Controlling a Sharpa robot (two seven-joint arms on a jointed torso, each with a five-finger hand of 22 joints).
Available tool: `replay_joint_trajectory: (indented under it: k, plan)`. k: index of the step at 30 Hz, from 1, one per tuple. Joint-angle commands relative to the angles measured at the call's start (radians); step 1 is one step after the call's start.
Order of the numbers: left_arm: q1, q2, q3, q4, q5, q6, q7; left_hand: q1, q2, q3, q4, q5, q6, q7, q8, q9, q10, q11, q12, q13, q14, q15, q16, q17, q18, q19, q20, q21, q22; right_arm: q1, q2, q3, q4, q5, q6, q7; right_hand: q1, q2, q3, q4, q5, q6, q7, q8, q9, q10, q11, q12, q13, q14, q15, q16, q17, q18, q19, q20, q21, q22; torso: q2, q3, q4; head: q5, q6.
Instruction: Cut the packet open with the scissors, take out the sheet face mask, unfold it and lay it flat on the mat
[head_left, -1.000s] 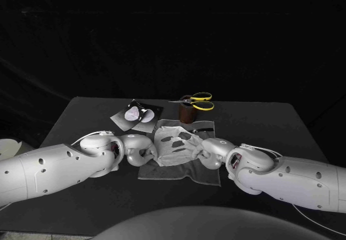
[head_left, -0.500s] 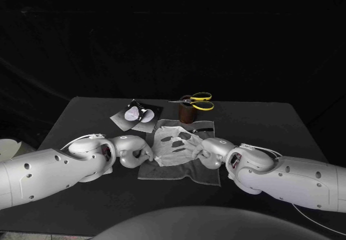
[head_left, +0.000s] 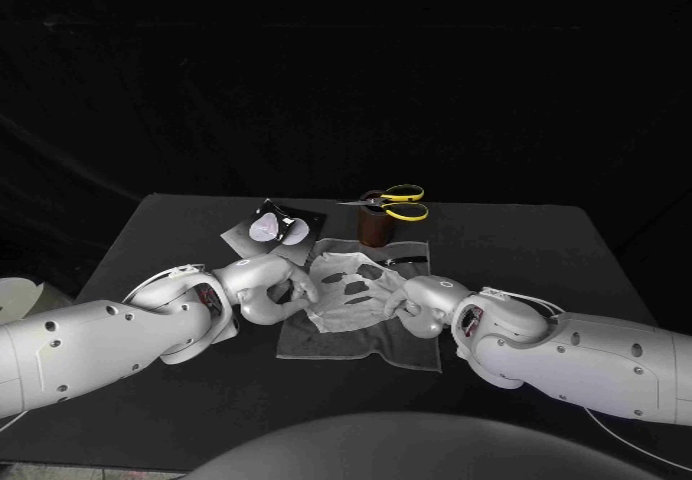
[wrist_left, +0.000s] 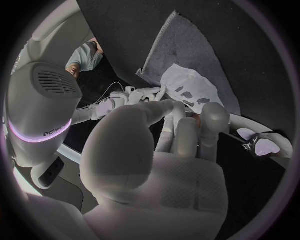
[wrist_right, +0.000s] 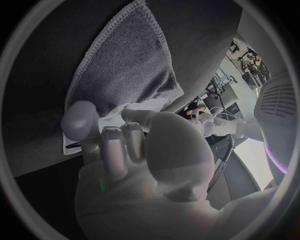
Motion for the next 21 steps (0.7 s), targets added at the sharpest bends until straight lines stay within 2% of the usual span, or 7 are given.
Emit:
replay_joint_trajectory:
  k: [1, 7, 10, 13, 14, 21]
  plan:
    - [-0.002, 0.021, 0.000, -0.018, -0.047, -0.010, -0.052, 0.002, -0.010, -0.045, 0.001, 0.001, 0.007, -0.005, 0.020, 0.014, 0.017, -0.004, -0.006, -0.007, 0.009, -0.002, 0.003, 0.019, 0.004, 0.005, 0.001, 0.010, 0.008, -0.008, -0.001, -0.008, -0.016, 0.000, 0.055, -0.051, -0.010, 0.001, 0.004, 0.001, -0.004, 0.000, 0.007, -0.003, -0.002, 0.047, 0.002, -0.002, 0.153, 0.099, -0.004, 0.005, 0.231, 0.007, -0.001, -0.003, 0.002, 0.122, 0.001, 0.0008, -0.0022, 0.002, 0.000]
    - [-0.008, 0.060, 0.000, -0.055, -0.136, 0.054, -0.137, 0.029, -0.015, -0.086, -0.011, 0.002, 0.008, -0.014, 0.040, 0.026, 0.045, -0.015, 0.024, 0.004, 0.047, -0.011, 0.038, 0.089, -0.009, 0.044, -0.005, 0.065, 0.046, -0.008, 0.002, -0.008, -0.016, 0.001, 0.056, -0.051, -0.011, 0.000, 0.004, 0.000, -0.004, 0.000, 0.007, -0.003, -0.002, 0.047, 0.002, -0.003, 0.153, 0.099, -0.004, 0.005, 0.232, 0.007, -0.002, -0.003, 0.000, 0.121, 0.002, 0.0009, -0.0018, 0.002, 0.000]
    - [-0.011, 0.079, 0.000, -0.075, -0.170, 0.084, -0.162, 0.034, -0.018, -0.120, -0.010, 0.002, 0.020, -0.024, 0.053, 0.030, 0.066, -0.025, 0.074, 0.032, 0.072, -0.019, 0.062, 0.139, -0.019, 0.072, -0.011, 0.108, 0.077, -0.008, 0.003, -0.008, -0.016, 0.001, 0.056, -0.051, -0.011, 0.000, 0.004, 0.000, -0.004, 0.000, 0.007, -0.003, -0.002, 0.047, 0.002, -0.003, 0.153, 0.099, -0.004, 0.005, 0.232, 0.007, -0.002, -0.003, 0.000, 0.121, 0.001, 0.0004, -0.0014, 0.002, 0.000]
    - [-0.015, 0.097, 0.000, -0.093, -0.194, 0.100, -0.173, 0.038, -0.019, -0.140, -0.009, 0.002, 0.024, -0.029, 0.054, 0.028, 0.112, -0.030, 0.134, 0.119, 0.082, -0.023, 0.072, 0.157, -0.023, 0.083, -0.016, 0.126, 0.090, -0.008, 0.004, -0.008, -0.016, 0.001, 0.056, -0.051, -0.011, 0.000, 0.004, 0.000, -0.004, 0.000, 0.007, -0.003, -0.002, 0.047, 0.002, -0.003, 0.153, 0.099, -0.004, 0.005, 0.232, 0.007, -0.002, -0.003, 0.000, 0.121, 0.000, 0.0003, -0.0012, 0.002, 0.000]
    - [-0.016, 0.103, 0.000, -0.099, -0.200, 0.104, -0.175, 0.041, -0.017, -0.147, -0.009, 0.002, 0.027, -0.031, 0.054, 0.026, 0.138, -0.032, 0.164, 0.169, 0.088, -0.025, 0.078, 0.172, -0.026, 0.090, -0.018, 0.138, 0.099, -0.008, 0.004, -0.008, -0.016, 0.002, 0.056, -0.051, -0.011, 0.000, 0.004, 0.000, -0.004, 0.000, 0.007, -0.003, -0.002, 0.047, 0.002, -0.003, 0.153, 0.099, -0.004, 0.005, 0.232, 0.007, -0.002, -0.003, 0.000, 0.121, 0.000, 0.0003, -0.0013, 0.002, 0.000]
    - [-0.025, 0.128, 0.000, -0.126, -0.216, 0.113, -0.167, 0.046, -0.028, -0.173, -0.012, 0.002, 0.031, -0.035, 0.051, 0.019, 0.192, -0.036, 0.225, 0.270, 0.106, -0.029, 0.094, 0.209, -0.034, 0.110, -0.021, 0.172, 0.124, -0.008, 0.006, -0.008, -0.017, 0.002, 0.058, -0.053, -0.012, -0.002, 0.003, 0.000, -0.004, 0.000, 0.008, -0.003, -0.002, 0.047, 0.002, -0.004, 0.152, 0.099, -0.004, 0.004, 0.231, 0.007, -0.002, -0.003, 0.000, 0.121, 0.001, 0.0000, -0.0010, 0.001, 0.000]
